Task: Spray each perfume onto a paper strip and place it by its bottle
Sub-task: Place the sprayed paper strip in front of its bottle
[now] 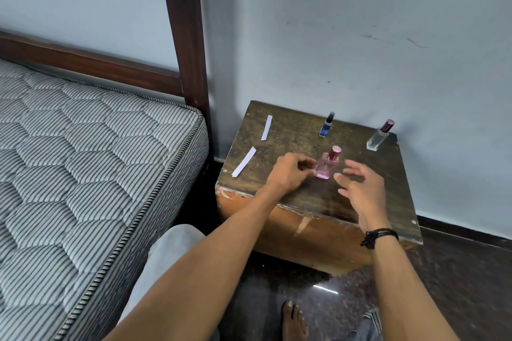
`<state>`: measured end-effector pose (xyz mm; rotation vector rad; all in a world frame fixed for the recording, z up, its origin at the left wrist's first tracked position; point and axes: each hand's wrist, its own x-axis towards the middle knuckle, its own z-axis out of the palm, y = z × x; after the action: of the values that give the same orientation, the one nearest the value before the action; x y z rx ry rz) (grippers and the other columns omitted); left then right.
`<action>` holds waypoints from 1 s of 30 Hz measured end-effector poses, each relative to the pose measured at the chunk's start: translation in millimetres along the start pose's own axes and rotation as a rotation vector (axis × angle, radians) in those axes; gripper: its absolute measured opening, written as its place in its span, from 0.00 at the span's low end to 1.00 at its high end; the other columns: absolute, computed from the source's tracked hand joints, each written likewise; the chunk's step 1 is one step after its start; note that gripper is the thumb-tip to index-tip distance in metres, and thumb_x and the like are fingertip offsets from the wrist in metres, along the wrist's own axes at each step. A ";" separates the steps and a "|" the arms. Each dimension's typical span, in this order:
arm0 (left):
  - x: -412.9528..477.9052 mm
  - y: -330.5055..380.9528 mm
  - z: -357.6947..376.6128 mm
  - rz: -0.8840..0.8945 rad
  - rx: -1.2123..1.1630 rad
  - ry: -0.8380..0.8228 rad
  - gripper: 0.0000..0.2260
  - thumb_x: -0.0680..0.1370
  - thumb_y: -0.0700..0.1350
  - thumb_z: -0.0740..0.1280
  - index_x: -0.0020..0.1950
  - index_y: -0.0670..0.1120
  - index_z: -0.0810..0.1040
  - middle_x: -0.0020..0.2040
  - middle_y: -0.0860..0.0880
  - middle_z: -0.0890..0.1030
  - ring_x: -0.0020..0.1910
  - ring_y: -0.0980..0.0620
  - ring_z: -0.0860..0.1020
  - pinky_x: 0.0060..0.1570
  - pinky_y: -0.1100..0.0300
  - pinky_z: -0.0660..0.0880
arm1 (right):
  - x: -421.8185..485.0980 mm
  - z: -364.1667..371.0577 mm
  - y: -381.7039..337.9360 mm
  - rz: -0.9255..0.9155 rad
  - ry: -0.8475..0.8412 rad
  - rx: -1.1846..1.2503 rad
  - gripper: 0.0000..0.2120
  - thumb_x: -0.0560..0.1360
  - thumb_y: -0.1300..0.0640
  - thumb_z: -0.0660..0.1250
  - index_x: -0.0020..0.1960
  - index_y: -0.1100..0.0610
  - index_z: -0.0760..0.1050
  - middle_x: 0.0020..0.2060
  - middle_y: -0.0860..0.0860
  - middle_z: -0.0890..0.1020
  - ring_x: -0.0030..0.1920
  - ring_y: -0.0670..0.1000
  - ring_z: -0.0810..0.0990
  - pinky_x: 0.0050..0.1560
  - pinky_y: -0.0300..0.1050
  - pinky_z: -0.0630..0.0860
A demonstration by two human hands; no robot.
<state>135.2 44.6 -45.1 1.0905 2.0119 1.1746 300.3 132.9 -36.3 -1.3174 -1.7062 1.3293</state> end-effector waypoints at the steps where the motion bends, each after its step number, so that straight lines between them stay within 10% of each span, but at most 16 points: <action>1: 0.8 0.3 1.3 0.000 -0.002 0.005 0.15 0.74 0.45 0.76 0.60 0.46 0.84 0.53 0.50 0.86 0.52 0.55 0.83 0.62 0.57 0.77 | 1.7 1.9 -1.2 -0.011 -0.028 0.016 0.21 0.76 0.62 0.76 0.67 0.49 0.80 0.55 0.46 0.83 0.50 0.46 0.84 0.46 0.44 0.84; 30: 85.8 -14.2 -117.3 0.074 0.172 0.127 0.13 0.73 0.41 0.77 0.58 0.44 0.85 0.53 0.48 0.86 0.49 0.53 0.83 0.56 0.60 0.78 | 74.7 129.3 -70.8 -0.201 -0.213 -0.031 0.15 0.81 0.59 0.70 0.66 0.53 0.76 0.58 0.51 0.81 0.56 0.55 0.84 0.45 0.51 0.86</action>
<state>-5.1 63.8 -9.6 1.2103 2.2211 1.1513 137.8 157.8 -19.2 -1.0186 -1.9528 1.3689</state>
